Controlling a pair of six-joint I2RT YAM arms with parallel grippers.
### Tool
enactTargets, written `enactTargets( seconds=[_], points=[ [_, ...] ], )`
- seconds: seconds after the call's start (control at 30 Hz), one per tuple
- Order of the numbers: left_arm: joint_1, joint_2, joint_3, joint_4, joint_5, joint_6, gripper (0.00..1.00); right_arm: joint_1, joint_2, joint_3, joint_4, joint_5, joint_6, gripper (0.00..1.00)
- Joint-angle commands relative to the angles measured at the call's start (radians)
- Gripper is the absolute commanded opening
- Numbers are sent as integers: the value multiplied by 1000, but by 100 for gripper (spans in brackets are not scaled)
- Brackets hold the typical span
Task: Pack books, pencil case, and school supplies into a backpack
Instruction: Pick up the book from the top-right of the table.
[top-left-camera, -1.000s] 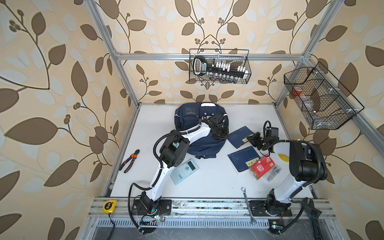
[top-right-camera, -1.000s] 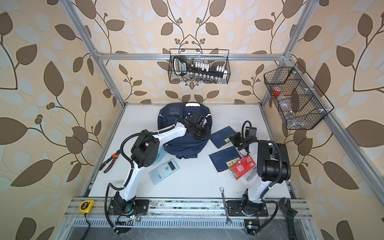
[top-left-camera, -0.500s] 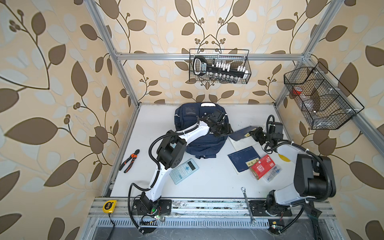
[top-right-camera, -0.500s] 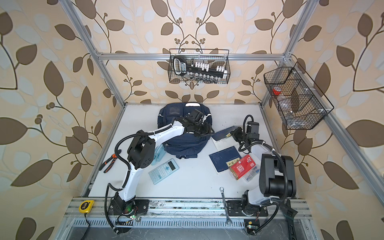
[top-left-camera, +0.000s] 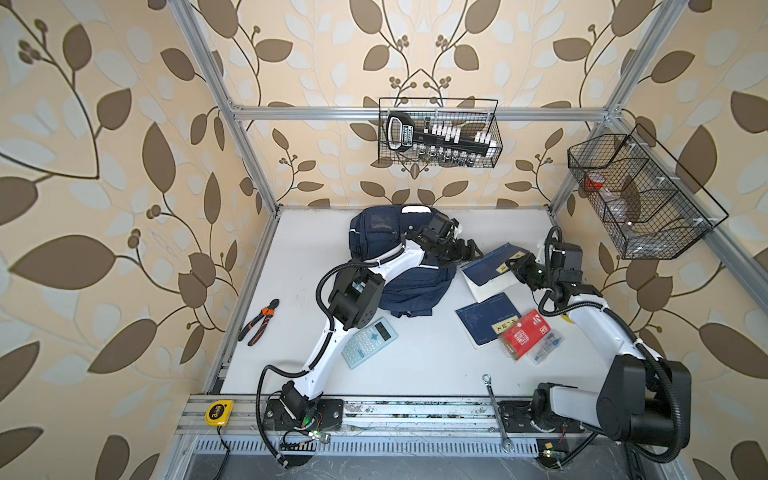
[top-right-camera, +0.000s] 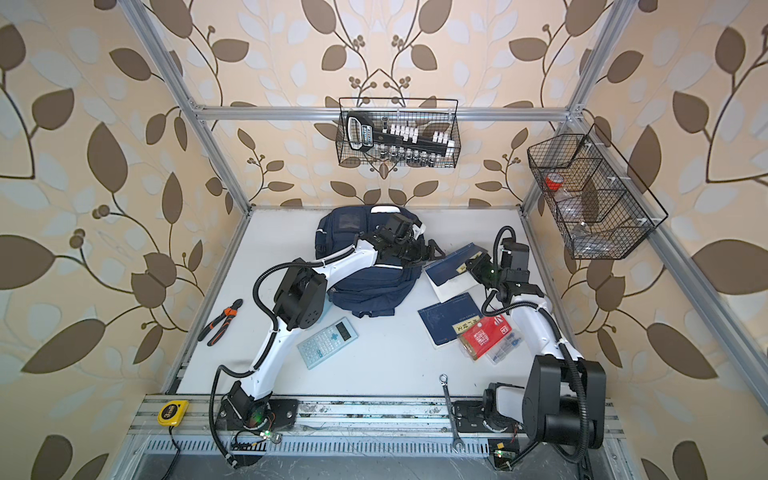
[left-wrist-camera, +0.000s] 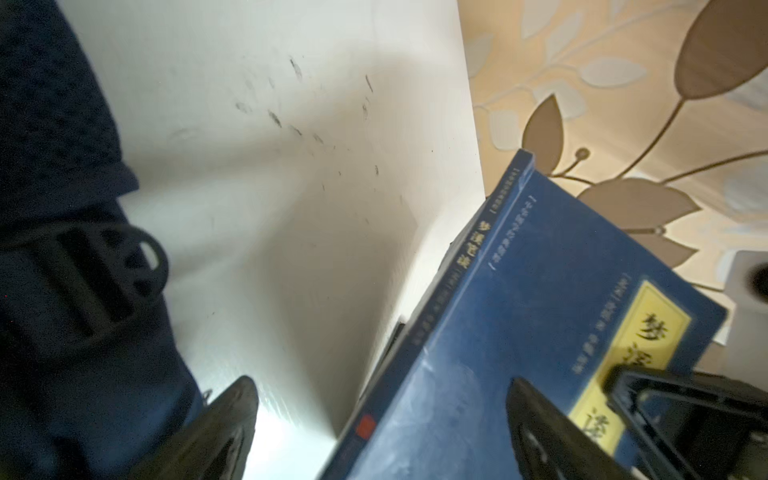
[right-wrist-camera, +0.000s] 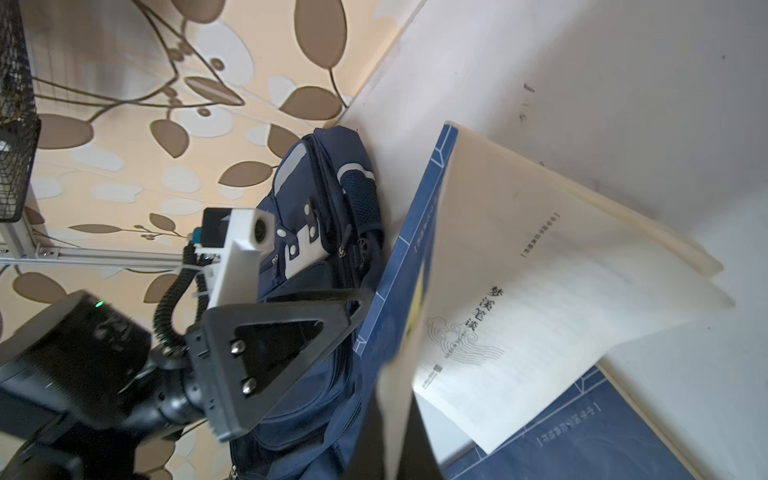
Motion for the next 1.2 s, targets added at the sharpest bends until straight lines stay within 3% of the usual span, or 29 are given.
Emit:
enactTargets(
  seconds=[0.0,0.07,0.23,0.5,0.7,0.87,0.97,1.03,1.1,1.17],
  points=[
    [52,-7,-35,177,133,26,97,0,-18,-15,-39,-16,-35,0],
    [61,10,-29,218,177,23,98,-1,-23,-23,-36,-19,-38,0],
    [6,65,62,98,274,170,92,-1,-18,-27,-33,-32,-51,0],
    [-11,67,-16,146,267,158,77,0,-14,-34,-23,-42,-54,0],
    [-21,75,16,136,251,143,44,0,-10,-49,-11,-39,-53,0],
    [-21,31,-68,181,219,132,25,0,7,-65,2,-28,-52,0],
    [-21,8,-98,213,199,116,11,0,15,-74,7,-16,-52,21],
    [-21,0,-104,222,184,104,0,0,15,-76,6,-3,-55,40],
    [-20,-10,-104,223,169,92,0,-3,9,-76,-6,19,-65,53],
    [-20,-22,-112,247,174,79,0,-3,0,-77,-15,37,-78,60]
  ],
)
